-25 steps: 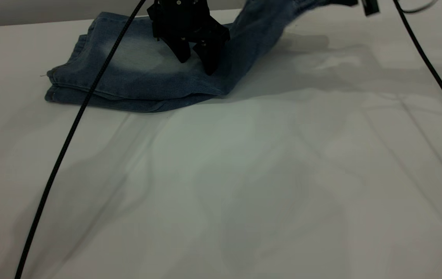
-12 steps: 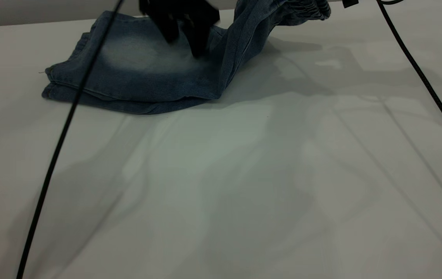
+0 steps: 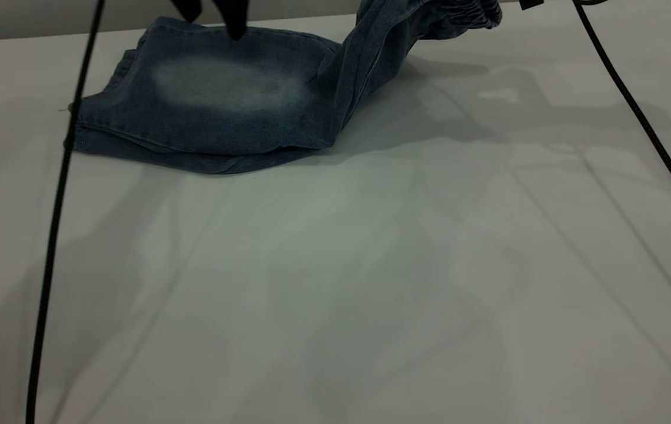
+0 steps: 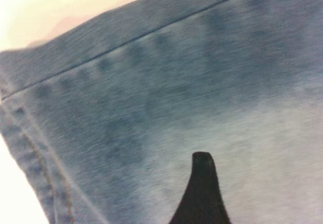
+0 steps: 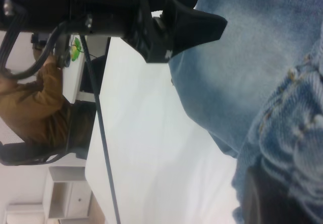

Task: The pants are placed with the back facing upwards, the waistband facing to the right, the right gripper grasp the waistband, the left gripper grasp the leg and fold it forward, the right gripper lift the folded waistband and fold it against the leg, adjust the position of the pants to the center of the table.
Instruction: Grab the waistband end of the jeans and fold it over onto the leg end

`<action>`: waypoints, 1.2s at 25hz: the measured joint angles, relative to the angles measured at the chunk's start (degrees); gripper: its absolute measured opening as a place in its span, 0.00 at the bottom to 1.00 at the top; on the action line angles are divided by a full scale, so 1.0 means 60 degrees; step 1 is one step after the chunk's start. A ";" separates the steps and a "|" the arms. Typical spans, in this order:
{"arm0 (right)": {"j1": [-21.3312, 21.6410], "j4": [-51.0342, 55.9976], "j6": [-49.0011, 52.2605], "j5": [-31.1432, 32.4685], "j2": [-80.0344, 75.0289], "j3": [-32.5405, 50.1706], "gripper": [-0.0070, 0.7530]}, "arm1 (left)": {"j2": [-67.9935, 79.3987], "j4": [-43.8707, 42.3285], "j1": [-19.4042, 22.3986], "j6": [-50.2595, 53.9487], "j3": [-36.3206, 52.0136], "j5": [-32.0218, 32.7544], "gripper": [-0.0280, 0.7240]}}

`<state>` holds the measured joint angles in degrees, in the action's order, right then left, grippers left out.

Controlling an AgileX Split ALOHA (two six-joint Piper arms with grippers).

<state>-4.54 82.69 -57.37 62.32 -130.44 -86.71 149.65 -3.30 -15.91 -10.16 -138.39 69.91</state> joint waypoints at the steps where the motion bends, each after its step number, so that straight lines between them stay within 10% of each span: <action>1: 0.0000 0.0026 0.0000 0.0011 0.0000 0.0000 0.08 | 0.0000 0.0098 0.0146 0.0000 0.0021 0.0022 0.74; 21: -0.0021 0.0531 0.0020 0.0203 0.0361 -0.0061 0.08 | 0.0875 0.0749 0.0721 0.0021 0.0010 0.0005 0.74; 30: -0.1085 0.0633 0.0843 0.0514 0.0482 -0.1497 0.08 | 0.0864 0.1065 0.0721 -0.0003 0.0010 0.0005 0.74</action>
<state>-11.05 86.49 -52.31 65.41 -127.54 -95.69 154.83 3.09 -11.59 -10.18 -138.33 69.94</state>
